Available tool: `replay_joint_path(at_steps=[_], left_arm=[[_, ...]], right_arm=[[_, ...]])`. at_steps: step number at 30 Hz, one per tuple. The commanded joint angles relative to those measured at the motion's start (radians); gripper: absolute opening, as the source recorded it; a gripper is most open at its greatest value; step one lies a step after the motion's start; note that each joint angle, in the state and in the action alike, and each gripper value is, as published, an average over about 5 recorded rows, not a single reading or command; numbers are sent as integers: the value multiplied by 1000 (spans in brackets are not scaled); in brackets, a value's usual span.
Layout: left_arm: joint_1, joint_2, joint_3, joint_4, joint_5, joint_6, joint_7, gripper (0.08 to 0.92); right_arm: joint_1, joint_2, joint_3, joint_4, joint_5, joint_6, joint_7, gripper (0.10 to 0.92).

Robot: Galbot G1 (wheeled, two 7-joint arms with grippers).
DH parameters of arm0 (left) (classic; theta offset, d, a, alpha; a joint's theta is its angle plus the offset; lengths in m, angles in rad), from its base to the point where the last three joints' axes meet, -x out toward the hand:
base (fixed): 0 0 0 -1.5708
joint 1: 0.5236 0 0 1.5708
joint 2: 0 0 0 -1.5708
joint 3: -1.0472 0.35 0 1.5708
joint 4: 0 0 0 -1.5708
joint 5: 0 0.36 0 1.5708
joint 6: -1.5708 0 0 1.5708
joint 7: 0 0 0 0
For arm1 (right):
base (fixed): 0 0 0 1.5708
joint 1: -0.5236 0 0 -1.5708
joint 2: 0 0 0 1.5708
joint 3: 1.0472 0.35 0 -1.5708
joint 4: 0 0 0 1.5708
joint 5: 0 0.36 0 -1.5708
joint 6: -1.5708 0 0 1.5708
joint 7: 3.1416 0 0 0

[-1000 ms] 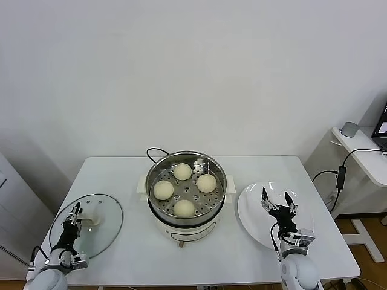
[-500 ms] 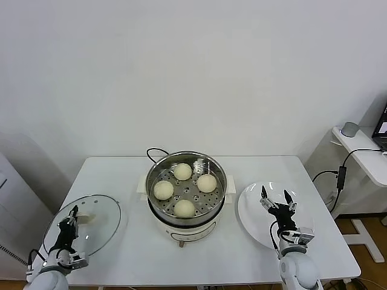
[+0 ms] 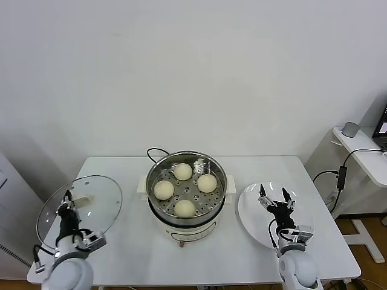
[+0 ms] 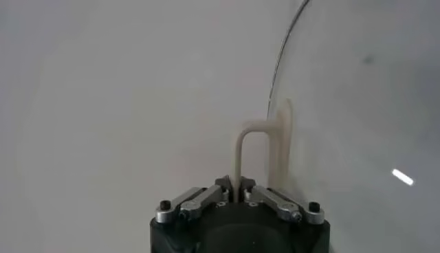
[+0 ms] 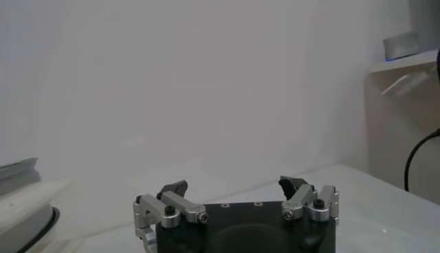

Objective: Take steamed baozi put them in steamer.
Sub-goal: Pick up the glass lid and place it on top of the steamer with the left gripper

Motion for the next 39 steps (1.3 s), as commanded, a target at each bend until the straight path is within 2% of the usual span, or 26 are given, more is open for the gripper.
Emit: replay_joint_path(at_steps=[1, 7, 14, 21, 27, 39], left_arm=[[-103, -168, 194, -163, 360, 233, 189, 127], [-171, -208, 248, -187, 400, 233, 280, 127], [-278, -270, 366, -113, 463, 233, 319, 127], [-385, -324, 509, -7, 482, 233, 324, 127], [-448, -352, 624, 75, 367, 233, 321, 127], [-480, -354, 667, 184, 295, 233, 275, 127]], right_arm=[[-5, -10, 6, 9, 0, -9, -1, 823], [-9, -16, 15, 5, -1, -12, -2, 823], [-10, -5, 19, 2, -12, -13, -3, 823], [-26, -2, 43, 11, -22, -19, -4, 823], [-39, -4, 57, 10, -21, -15, -4, 823], [-50, 5, 61, 3, -23, -8, -7, 823]])
